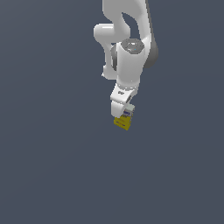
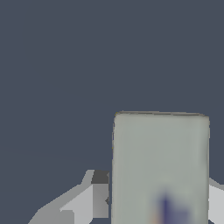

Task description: Pick up the object and move it to a goal position.

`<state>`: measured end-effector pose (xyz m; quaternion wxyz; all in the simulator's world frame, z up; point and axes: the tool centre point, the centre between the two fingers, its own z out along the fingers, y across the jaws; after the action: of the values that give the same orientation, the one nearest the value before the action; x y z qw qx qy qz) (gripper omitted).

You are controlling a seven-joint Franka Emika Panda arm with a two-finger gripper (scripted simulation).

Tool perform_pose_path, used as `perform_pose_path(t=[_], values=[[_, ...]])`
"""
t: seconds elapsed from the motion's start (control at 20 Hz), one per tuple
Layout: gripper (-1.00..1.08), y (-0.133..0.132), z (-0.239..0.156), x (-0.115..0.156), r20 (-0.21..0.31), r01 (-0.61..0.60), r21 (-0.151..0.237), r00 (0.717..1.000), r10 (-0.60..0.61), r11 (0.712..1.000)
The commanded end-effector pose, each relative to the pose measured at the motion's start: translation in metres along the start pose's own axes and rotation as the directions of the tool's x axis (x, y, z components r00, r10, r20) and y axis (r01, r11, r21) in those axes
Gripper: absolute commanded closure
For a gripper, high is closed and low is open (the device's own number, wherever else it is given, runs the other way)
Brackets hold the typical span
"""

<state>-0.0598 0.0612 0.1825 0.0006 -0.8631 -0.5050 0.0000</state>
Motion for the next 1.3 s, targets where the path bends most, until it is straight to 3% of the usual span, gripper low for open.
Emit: perform_pose_path(t=[0.0,1.25], values=[[1.08,0.008,-0.016,-0.009,-0.001,0.0,-0.001,1.0,0.0,1.0],[1.08,0.121,-0.227,-0.127,-0.001,0.0,-0.001,1.0,0.0,1.0]])
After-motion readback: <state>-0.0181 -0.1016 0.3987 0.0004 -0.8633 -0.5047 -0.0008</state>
